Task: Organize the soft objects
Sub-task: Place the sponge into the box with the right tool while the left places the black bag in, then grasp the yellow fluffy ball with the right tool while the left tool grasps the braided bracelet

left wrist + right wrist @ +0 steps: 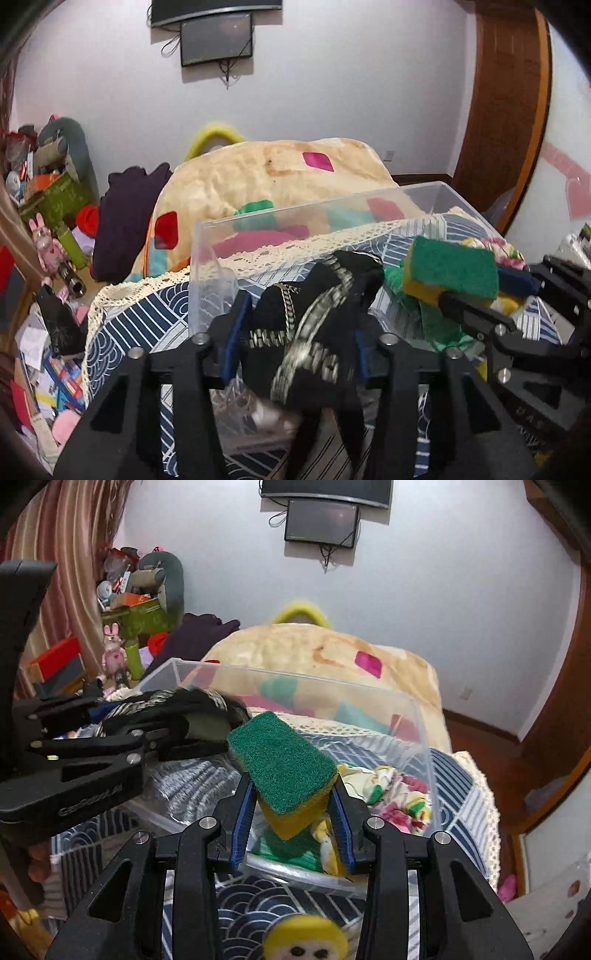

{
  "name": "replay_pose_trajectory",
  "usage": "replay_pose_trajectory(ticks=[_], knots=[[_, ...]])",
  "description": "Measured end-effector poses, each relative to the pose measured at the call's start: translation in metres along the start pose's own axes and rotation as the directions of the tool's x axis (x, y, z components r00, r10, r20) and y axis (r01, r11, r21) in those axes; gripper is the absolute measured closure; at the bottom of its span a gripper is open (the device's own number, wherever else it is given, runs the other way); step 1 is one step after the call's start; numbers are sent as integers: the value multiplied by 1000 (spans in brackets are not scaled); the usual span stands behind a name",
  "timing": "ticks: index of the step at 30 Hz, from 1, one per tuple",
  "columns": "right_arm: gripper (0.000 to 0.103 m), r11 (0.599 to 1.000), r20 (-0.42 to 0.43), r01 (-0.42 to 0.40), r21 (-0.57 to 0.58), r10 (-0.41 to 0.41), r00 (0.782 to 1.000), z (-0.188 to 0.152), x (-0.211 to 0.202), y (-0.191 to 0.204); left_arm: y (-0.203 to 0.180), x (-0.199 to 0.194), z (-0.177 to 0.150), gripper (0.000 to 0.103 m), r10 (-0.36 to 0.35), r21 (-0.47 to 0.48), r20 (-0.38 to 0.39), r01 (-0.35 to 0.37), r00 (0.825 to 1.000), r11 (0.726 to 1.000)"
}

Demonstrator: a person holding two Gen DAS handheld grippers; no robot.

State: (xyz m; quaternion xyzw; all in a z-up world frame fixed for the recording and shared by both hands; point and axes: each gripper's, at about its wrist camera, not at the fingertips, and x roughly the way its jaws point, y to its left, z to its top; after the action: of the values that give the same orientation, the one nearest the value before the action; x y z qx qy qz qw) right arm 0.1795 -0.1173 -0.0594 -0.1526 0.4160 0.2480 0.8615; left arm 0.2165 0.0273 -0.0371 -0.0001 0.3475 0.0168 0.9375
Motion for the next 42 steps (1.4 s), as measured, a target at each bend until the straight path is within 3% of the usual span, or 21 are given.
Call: replay_pose_trajectory(ticks=[9, 13, 26, 34, 42], knots=[[65, 999, 30, -28, 30, 27, 999, 3, -18, -13, -2, -29, -6, 49, -45, 7, 43, 45, 998, 999], [58, 1000, 68, -13, 5, 13, 998, -1, -37, -14, 0, -48, -7, 49, -64, -7, 78, 65, 995, 998], [52, 999, 162, -37, 21, 33, 986, -14, -83, -24, 3, -101, -30, 29, -87, -33, 153, 93, 984, 995], [51, 997, 171, -53, 50, 44, 984, -36, -92, -27, -4, -99, -59, 26, -99, -16, 119, 102, 988, 995], [51, 993, 101, -62, 98, 52, 993, -65, -73, -31, -20, -78, -97, 26, -125, 3, 23, 124, 992, 992]])
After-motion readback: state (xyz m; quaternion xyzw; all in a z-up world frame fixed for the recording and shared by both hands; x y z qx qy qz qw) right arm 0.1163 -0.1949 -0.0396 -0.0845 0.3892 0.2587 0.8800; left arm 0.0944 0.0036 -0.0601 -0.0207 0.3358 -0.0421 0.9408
